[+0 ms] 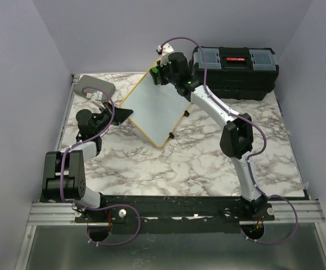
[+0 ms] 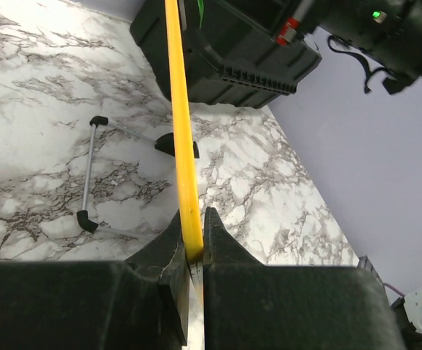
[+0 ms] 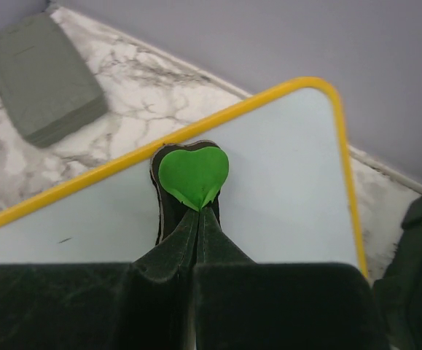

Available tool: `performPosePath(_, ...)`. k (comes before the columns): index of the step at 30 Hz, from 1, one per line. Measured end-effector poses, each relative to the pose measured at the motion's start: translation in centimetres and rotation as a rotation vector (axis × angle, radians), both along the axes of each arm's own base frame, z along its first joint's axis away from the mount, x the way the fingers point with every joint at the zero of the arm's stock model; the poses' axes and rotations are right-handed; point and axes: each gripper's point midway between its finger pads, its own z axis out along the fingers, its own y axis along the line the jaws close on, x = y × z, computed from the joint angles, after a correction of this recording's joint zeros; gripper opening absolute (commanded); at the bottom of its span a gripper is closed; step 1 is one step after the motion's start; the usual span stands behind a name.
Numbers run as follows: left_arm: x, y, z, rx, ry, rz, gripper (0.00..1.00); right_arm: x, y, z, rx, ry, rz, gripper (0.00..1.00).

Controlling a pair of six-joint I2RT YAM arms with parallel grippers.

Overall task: Erase the whiteboard
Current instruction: Erase the whiteboard at the whiteboard stand.

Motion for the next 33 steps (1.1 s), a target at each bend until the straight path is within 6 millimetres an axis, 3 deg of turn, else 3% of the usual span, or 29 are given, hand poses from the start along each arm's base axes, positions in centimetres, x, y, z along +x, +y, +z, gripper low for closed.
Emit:
performPosePath(5, 0.0, 0.0, 0.0, -0.003, 0.003, 0.0, 0.0, 4.3, -4.8, -2.1, -0.022, 0.012, -0.121, 0.01)
performPosePath(8, 0.0, 0.0, 0.0, -0.002, 0.002, -0.001, 0.0, 5.4, -7.1, -3.6, -0.042, 0.035, -0.159, 0.01)
performPosePath(11, 0.0, 0.0, 0.0, -0.002, 0.0, -0.001, 0.0, 5.1, -8.7, -5.8, -0.078, 0.073, -0.154, 0.01)
performPosePath(18, 0.0, -0.1, 0.1, -0.002, -0.003, -0.004, 0.0, -0.2, -9.5, -9.2, -0.117, 0.173, -0.027, 0.01)
performPosePath(24, 0.0, -0.1, 0.1, 0.002, -0.009, -0.006, 0.0, -6.6, -7.9, -12.1, -0.126, 0.267, 0.106, 0.01)
performPosePath(33, 0.0, -0.1, 0.1, 0.004, -0.01, -0.005, 0.0, -12.2, -1.8, -9.5, -0.066, 0.271, 0.278, 0.01)
